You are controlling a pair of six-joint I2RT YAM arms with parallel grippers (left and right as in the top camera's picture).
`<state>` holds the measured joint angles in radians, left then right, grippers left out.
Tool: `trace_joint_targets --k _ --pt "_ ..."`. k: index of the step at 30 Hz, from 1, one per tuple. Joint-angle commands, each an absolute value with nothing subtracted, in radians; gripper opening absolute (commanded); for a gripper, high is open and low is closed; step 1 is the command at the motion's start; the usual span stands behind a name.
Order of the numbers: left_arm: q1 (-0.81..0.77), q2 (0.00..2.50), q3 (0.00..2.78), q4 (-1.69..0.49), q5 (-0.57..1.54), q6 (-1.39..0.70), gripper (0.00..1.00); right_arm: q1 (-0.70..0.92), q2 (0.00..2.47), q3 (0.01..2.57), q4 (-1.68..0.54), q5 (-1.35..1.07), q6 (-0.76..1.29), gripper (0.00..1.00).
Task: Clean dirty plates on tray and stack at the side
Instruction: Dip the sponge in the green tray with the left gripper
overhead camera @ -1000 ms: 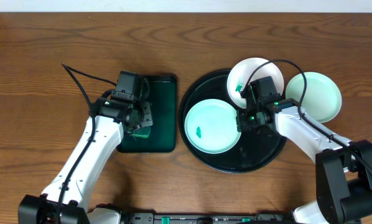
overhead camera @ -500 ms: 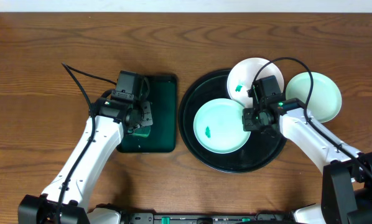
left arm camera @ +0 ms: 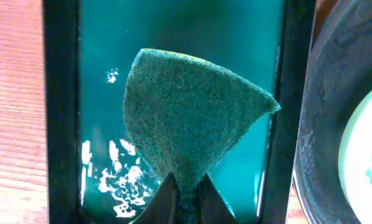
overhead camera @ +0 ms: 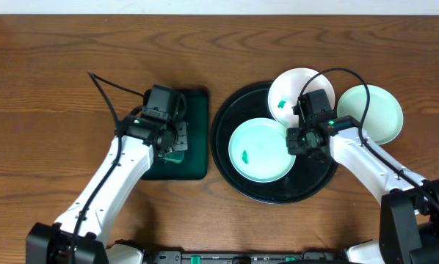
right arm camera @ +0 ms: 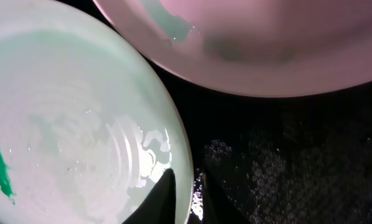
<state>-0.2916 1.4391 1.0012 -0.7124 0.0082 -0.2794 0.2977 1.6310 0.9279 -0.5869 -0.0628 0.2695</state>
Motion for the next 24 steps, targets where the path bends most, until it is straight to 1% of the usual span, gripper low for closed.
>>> trace_joint_targets --k 1,4,8,10,13,16,17,20,23,24 --pt "-0.294 1.451 1.025 -0.709 -0.009 -0.258 0.07 0.290 1.624 0.900 -0.570 -0.062 0.276 0.14" --pt "-0.294 1.451 1.025 -0.698 -0.009 -0.258 0.07 0.290 1.625 0.876 -0.534 -0.073 0.276 0.17" --pt "-0.294 1.451 1.025 -0.695 -0.009 -0.258 0.07 0.290 1.625 0.874 -0.522 -0.105 0.276 0.23" --pt "-0.294 1.451 1.025 -0.694 -0.009 -0.258 0.07 0.290 1.625 0.874 -0.522 -0.107 0.276 0.28" --pt "-0.294 1.451 1.025 -0.693 -0.009 -0.258 0.07 0.290 1.625 0.874 -0.519 -0.107 0.276 0.28" --pt "-0.294 1.451 1.025 -0.690 -0.009 -0.258 0.07 0.290 1.625 0.874 -0.519 -0.107 0.276 0.17" --pt "-0.294 1.451 1.025 -0.689 -0.009 -0.258 0.07 0.290 1.625 0.874 -0.519 -0.107 0.276 0.17" --pt "-0.294 1.451 1.025 -0.686 -0.009 -0.258 0.07 0.290 1.625 0.873 -0.516 -0.107 0.276 0.17" --pt "-0.294 1.451 1.025 -0.683 -0.009 -0.258 0.07 0.290 1.626 0.873 -0.515 -0.106 0.276 0.27" --pt "-0.294 1.451 1.025 -0.682 -0.009 -0.258 0.07 0.290 1.626 0.873 -0.515 -0.106 0.276 0.27"
